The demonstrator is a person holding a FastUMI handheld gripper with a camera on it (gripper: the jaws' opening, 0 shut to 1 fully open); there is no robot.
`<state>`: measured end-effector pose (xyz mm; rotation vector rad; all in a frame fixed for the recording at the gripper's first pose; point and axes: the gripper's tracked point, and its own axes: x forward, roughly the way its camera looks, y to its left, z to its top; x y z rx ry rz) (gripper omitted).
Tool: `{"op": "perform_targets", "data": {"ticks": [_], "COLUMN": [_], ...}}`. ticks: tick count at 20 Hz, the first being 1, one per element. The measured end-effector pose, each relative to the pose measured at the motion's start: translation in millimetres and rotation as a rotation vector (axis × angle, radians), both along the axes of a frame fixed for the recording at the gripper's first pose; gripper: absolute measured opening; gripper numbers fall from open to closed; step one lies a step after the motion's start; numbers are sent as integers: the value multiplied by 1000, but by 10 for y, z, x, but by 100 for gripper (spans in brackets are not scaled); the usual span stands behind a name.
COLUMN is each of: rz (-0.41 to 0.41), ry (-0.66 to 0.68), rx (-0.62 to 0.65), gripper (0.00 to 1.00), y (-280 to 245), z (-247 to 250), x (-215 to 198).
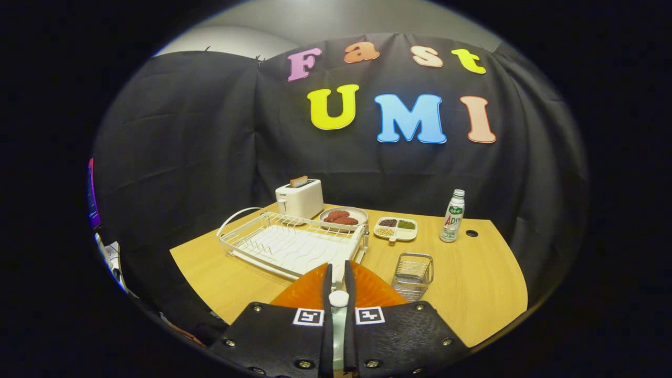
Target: Take the plate from the dish rack, then take the spoon from the basket and place it into the plate.
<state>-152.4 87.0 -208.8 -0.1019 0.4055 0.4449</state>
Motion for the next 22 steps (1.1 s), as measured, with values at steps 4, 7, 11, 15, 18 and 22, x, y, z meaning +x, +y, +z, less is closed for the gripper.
{"op": "perform_targets", "data": {"ticks": [4,7,11,15,18,22], "rz": [19,38,61,69,80,44], "ry": [41,61,80,122,122,71], "rx": [-10,-21,-20,-1,19,-8], "gripper": [8,8,9,13,18,31], "y": [169,284,427,535,609,473], "z": [-208,-313,-395,-521,-522,-319], "x": [11,34,66,40,89,209]}}
